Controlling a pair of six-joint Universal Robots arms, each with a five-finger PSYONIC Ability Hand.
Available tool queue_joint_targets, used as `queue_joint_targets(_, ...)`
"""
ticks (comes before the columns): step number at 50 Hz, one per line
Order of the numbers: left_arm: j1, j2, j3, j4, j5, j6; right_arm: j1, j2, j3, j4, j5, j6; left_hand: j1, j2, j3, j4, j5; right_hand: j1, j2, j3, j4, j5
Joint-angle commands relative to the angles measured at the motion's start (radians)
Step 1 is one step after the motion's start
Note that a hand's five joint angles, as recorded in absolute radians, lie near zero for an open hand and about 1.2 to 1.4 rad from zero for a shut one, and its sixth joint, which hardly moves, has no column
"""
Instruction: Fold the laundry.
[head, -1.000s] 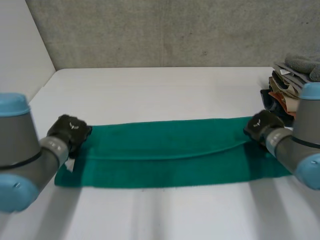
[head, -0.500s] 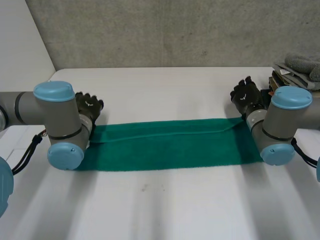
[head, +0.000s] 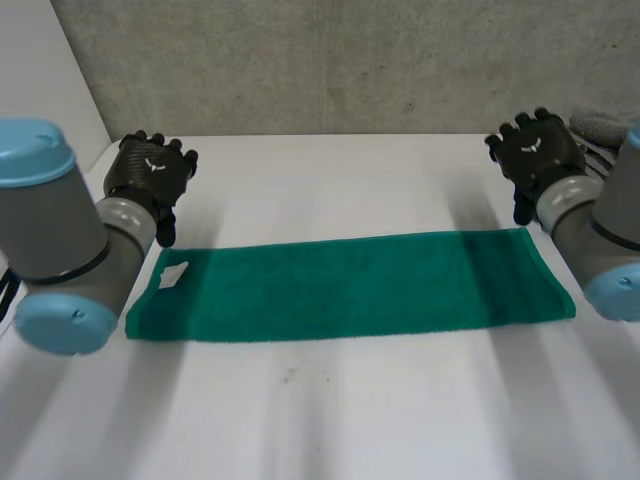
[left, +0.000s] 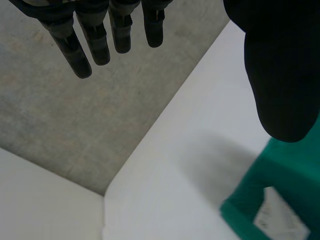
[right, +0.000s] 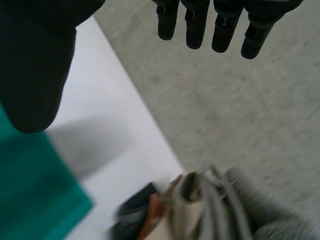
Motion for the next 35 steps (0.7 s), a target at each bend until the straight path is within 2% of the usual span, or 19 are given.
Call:
queue_joint_targets(1, 0.01, 0.127, -0.19, 0.009, 0.123, -0.171, -0.103, -0.104, 0.155, 0.255, -0.053, 0.092, -0.007, -0.027, -0.036, -0.025, -0.042, 0.1, 0.116, 0.12, 0.112, 0.103)
queue_joint_targets(5, 0.017, 0.144, -0.259, 0.021, 0.211, -0.274, -0.171, -0.104, 0.24, 0.277, -0.129, 0.091, -0.004, -0.024, -0.033, -0.022, -0.039, 0.249, 0.265, 0.269, 0.261, 0.253)
queue_joint_targets(6, 0.023, 0.144, -0.279, 0.034, 0.243, -0.302, -0.208, -0.103, 0.273, 0.254, -0.171, 0.091, -0.001, -0.021, -0.03, -0.019, -0.036, 0.305, 0.321, 0.325, 0.317, 0.308)
queue_joint_targets(10, 0.049, 0.144, -0.314, 0.067, 0.293, -0.329, -0.277, -0.086, 0.333, 0.162, -0.234, 0.085, 0.008, -0.012, -0.021, -0.01, -0.027, 0.32, 0.336, 0.34, 0.332, 0.323)
queue_joint_targets(16, 0.059, 0.14, -0.319, 0.081, 0.3, -0.334, -0.295, -0.005, 0.353, 0.034, -0.257, 0.081, 0.008, -0.012, -0.021, -0.01, -0.027, 0.335, 0.351, 0.355, 0.347, 0.338)
queue_joint_targets(20, 0.051, 0.135, -0.319, 0.084, 0.3, -0.334, -0.295, 0.041, 0.346, 0.002, -0.26, 0.078, 0.008, -0.012, -0.021, -0.01, -0.027, 0.393, 0.409, 0.413, 0.405, 0.397)
queue_joint_targets(23, 0.046, 0.137, -0.32, 0.086, 0.3, -0.334, -0.298, 0.075, 0.33, -0.009, -0.252, 0.062, 0.005, -0.015, -0.024, -0.013, -0.03, 1.168, 1.184, 1.188, 1.18, 1.171)
queue_joint_targets(31, 0.042, 0.146, -0.324, 0.084, 0.295, -0.334, -0.37, 0.051, 0.327, -0.049, -0.162, 0.02, 0.008, -0.012, -0.021, -0.01, -0.027, 1.17, 1.186, 1.19, 1.182, 1.174)
queue_joint_targets(35, 0.046, 0.163, -0.322, 0.081, 0.294, -0.334, -0.444, -0.003, 0.321, -0.036, -0.117, -0.09, 0.008, -0.012, -0.021, -0.01, -0.027, 1.17, 1.186, 1.19, 1.182, 1.174)
